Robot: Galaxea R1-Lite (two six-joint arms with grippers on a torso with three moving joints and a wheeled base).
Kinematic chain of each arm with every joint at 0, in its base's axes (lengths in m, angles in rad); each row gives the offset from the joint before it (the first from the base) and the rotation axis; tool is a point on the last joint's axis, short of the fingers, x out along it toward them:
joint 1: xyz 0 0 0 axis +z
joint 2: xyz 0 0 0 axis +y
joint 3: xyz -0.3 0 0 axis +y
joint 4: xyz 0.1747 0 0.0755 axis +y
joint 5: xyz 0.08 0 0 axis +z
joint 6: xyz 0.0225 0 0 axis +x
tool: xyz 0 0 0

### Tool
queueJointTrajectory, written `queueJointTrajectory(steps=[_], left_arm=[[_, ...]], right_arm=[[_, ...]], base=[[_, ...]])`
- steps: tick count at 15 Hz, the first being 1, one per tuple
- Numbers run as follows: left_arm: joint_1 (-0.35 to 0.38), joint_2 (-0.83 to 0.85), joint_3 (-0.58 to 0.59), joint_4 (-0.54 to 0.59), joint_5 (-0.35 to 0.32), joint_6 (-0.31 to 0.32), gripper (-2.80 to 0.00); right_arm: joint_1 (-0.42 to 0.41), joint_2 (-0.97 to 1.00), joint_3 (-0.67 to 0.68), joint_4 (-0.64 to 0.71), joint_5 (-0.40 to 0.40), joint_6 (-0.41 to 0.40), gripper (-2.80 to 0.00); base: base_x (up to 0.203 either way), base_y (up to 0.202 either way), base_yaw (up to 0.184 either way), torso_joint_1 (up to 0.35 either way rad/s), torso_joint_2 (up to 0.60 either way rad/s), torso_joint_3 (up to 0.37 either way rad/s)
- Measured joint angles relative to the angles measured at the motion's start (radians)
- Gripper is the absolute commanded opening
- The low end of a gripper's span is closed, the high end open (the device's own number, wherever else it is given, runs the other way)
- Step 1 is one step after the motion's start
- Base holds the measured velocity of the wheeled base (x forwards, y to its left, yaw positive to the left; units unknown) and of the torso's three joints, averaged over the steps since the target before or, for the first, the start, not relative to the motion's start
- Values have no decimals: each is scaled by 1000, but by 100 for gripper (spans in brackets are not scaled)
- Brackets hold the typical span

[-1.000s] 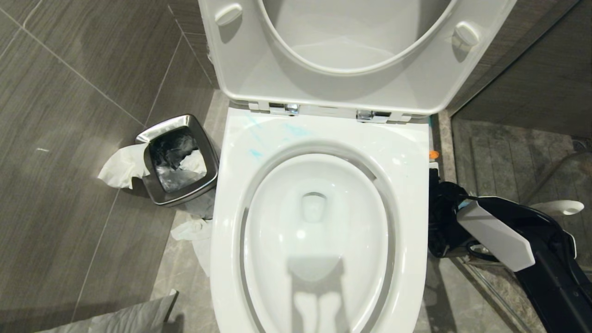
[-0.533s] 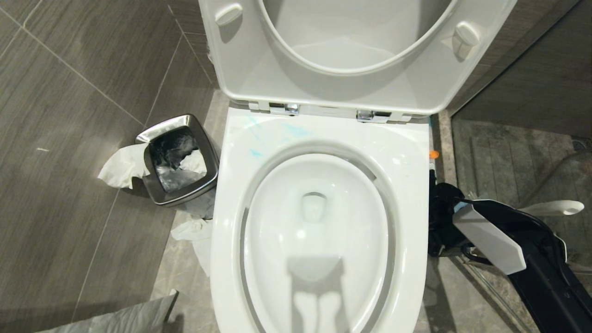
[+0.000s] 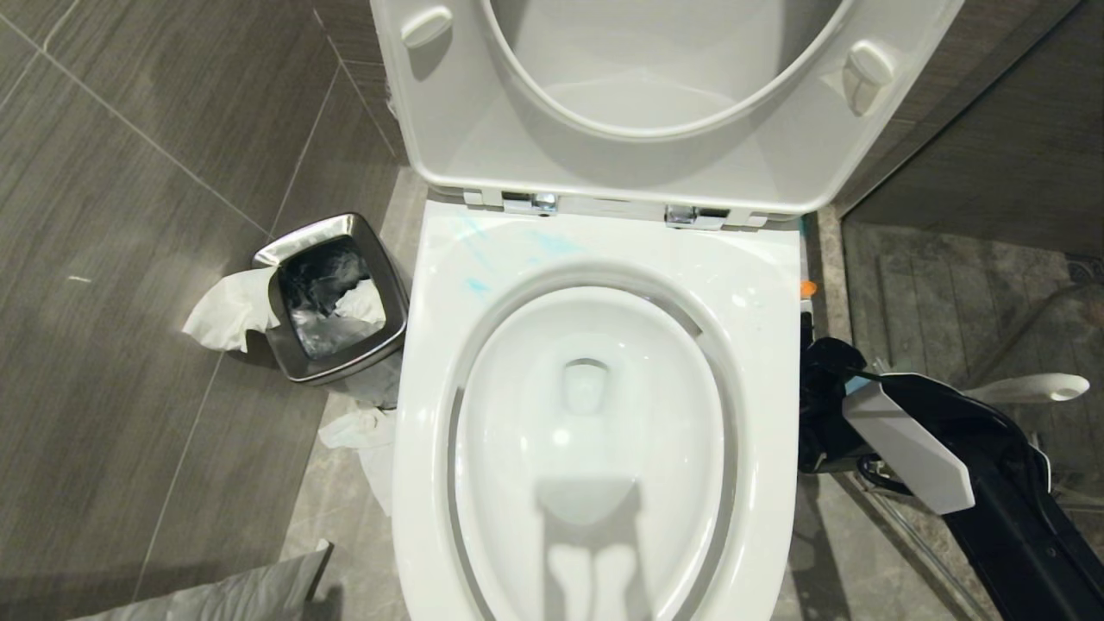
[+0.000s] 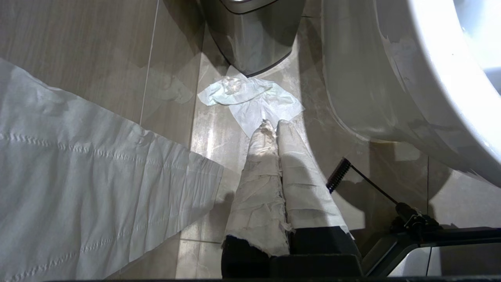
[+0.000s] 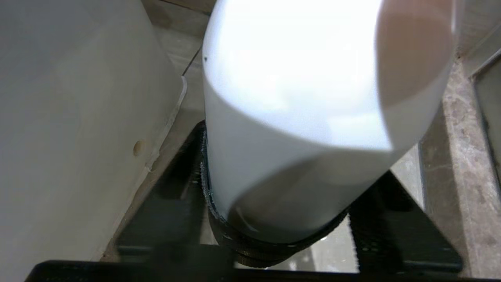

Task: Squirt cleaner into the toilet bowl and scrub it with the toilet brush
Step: Pour in the cleaning agent

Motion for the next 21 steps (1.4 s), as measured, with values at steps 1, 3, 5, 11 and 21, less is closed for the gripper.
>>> queueJointTrajectory(steps=[1,3,5,11,21], left_arm=[[0,0,0,0,0,0,-280],[0,0,0,0,0,1,-280],[0,0,0,0,0,0,-280],[0,0,0,0,0,0,-280],[0,0,0,0,0,-1,-280]], right_arm=[[0,1,-1,0,1,0,-280],[0,1,-1,0,0,0,-280],[0,2,-1,0,1,0,-280],[-1,-61,75,7,-10,2,-280],[-4,-348,348,1,-23,2,-280]], base=[[0,0,0,0,0,0],[0,0,0,0,0,0],[0,0,0,0,0,0],[0,0,0,0,0,0],[0,0,0,0,0,0]])
